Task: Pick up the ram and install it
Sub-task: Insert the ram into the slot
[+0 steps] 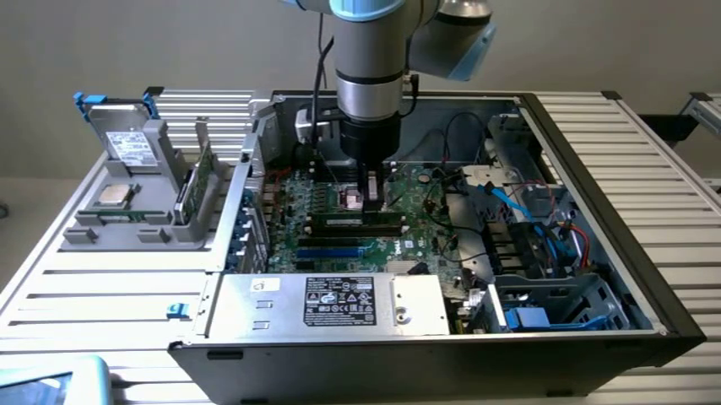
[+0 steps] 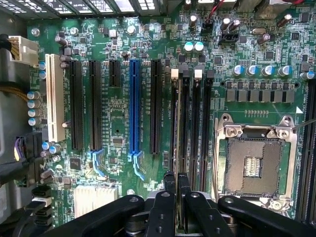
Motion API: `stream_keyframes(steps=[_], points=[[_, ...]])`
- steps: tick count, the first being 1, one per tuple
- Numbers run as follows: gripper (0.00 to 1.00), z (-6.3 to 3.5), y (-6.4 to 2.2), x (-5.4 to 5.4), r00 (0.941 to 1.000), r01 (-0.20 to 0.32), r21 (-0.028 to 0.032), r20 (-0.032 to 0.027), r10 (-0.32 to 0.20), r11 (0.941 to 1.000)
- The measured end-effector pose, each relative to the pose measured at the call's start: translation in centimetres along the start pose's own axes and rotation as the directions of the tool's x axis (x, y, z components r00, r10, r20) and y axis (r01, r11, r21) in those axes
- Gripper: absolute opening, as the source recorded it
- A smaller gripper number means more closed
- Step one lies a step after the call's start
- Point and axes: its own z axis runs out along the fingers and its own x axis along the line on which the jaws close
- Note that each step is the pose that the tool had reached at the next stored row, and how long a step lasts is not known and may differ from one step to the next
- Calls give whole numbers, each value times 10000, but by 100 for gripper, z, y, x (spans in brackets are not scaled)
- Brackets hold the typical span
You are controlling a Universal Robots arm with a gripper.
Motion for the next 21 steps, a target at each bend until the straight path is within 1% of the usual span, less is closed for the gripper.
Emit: stream_keyframes(steps=[4,21], points=[[14,6,0,20,10000,0,2,3,0,10000],[14,45,13,16,10000,-1,2,1,1,10000]])
